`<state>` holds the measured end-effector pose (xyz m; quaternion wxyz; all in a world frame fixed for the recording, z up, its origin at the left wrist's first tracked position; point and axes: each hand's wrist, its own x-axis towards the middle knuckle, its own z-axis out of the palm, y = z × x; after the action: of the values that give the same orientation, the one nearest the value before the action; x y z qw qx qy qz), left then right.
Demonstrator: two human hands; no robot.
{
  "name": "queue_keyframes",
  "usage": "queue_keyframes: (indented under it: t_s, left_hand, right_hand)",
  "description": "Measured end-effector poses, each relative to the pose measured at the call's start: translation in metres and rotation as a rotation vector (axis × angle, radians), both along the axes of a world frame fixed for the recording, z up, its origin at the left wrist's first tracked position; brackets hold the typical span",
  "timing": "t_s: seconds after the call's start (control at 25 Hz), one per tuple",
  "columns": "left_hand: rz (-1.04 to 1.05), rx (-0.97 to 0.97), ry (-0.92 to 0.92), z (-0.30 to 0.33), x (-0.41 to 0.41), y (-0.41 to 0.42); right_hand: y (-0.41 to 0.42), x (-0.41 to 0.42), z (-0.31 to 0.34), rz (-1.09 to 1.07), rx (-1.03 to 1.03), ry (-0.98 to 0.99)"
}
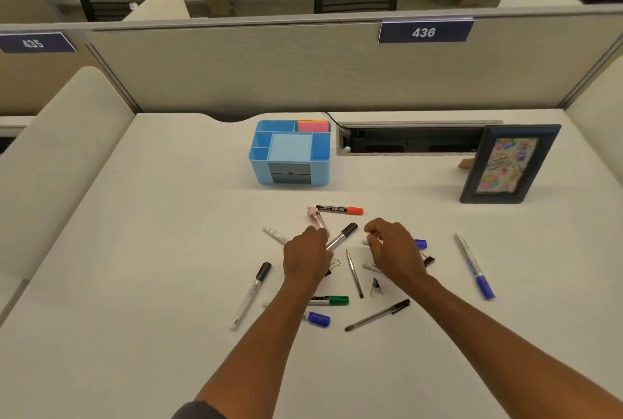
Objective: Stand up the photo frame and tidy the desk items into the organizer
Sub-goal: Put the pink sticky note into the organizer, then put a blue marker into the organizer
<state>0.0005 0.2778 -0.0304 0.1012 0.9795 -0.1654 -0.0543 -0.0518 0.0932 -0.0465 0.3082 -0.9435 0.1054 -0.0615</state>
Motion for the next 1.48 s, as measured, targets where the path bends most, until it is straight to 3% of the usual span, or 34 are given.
queue_keyframes:
  t_s: [0.68, 0.8, 0.92, 1.28, 1.48]
  left_hand:
    - [-0.04, 0.017, -0.054, -0.013, 0.0, 0.001]
    - [-0.12, -0.035, -0.153, -0.007, -0.003, -0.017]
    - [-0.271, -0.107, -0.107, -0.003, 0.001, -0.05]
    - [-0.496, 0.167, -0.13, -0.005, 0.014, -0.086]
    - [-0.431, 0.081, -0.138, -0.007, 0.016, -0.081]
  right_hand:
    - [0.0, -0.008, -0.008, -0.03, -0.025, 0.06]
    - [-0.008, -0.012, -0.004, -0.071, -0.049, 0.044]
    - [-0.018, -0.017, -0.002, -0.109, -0.053, 0.053]
    - [-0.044, -0.031, 0.0, -0.19, -0.057, 0.092]
    - [-0.049, -0.028, 0.006, -0.257, 0.0, 0.005]
